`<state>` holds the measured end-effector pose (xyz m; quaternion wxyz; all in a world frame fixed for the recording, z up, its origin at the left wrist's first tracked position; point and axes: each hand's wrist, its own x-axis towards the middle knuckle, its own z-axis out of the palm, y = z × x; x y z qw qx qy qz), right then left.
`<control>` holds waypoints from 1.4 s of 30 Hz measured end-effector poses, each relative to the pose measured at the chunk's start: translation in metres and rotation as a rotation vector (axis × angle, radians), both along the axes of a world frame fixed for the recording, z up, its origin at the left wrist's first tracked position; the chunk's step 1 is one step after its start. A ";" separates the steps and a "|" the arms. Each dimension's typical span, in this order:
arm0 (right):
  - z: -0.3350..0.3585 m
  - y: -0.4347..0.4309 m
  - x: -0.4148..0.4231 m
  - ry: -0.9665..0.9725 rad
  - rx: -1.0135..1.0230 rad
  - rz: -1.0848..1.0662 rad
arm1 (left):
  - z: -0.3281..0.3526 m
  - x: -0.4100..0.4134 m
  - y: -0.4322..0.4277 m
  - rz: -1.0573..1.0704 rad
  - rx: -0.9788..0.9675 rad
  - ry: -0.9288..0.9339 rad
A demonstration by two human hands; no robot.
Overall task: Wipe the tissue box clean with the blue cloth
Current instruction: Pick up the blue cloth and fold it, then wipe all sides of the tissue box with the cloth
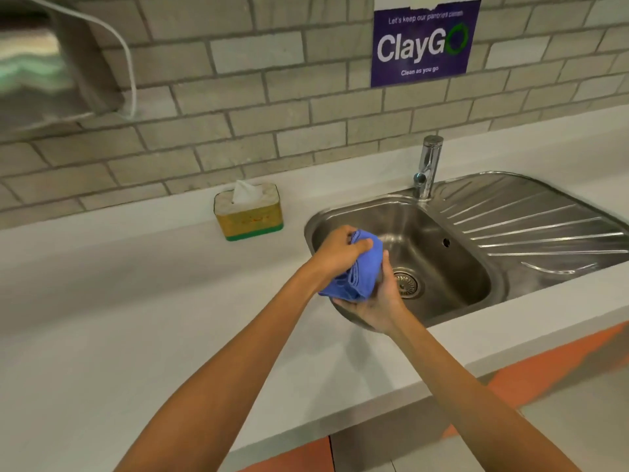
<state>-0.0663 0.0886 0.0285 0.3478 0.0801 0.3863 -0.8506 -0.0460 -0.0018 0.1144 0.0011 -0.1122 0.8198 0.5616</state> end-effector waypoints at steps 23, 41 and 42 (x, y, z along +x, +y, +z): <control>0.013 -0.154 -0.081 0.338 0.270 0.590 | -0.071 -0.006 -0.173 0.420 0.951 -0.098; -0.039 -0.201 -0.194 0.735 0.765 0.265 | -0.112 -0.036 -0.305 0.859 0.787 -0.029; -0.039 -0.206 -0.200 0.752 0.770 0.274 | -0.112 -0.044 -0.312 0.869 0.739 -0.013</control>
